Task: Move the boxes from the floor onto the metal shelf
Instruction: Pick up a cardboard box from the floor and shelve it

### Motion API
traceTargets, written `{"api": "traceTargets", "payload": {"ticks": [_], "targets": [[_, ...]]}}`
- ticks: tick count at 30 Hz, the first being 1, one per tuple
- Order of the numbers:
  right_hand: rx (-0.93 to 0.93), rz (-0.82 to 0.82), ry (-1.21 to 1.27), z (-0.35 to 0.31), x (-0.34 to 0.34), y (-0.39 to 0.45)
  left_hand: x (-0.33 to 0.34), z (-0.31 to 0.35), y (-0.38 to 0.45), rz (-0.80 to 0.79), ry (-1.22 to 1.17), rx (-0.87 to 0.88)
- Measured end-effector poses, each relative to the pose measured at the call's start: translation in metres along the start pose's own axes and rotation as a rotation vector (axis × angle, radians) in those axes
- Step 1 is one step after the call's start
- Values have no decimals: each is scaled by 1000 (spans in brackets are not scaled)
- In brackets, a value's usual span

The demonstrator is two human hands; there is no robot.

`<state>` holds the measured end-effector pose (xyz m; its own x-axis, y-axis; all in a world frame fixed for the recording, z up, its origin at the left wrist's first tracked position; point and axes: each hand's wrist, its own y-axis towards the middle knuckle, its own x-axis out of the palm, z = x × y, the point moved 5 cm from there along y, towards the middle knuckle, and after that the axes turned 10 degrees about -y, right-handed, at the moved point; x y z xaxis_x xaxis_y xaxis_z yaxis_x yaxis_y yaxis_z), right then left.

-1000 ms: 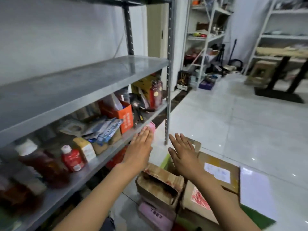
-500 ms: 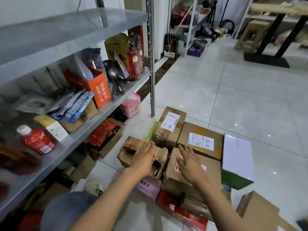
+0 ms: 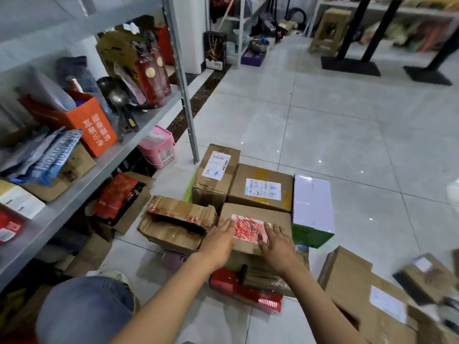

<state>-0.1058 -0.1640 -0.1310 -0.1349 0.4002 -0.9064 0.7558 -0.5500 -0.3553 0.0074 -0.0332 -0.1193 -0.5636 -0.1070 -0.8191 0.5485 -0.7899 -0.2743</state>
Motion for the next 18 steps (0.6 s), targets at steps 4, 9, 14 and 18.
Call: {"api": "traceTargets", "payload": {"ticks": [4, 9, 14, 18], "targets": [[42, 4, 31, 18, 4, -4, 17, 5, 12, -23, -7, -36], [108, -77, 79, 36, 15, -9, 36, -3, 9, -125, -63, -195], [167, -148, 108, 35, 18, -18, 45, -12, 7, -109, -27, -227], [201, -108, 100, 34, 20, -21, 44, -15, 6, -73, -30, -244]]}}
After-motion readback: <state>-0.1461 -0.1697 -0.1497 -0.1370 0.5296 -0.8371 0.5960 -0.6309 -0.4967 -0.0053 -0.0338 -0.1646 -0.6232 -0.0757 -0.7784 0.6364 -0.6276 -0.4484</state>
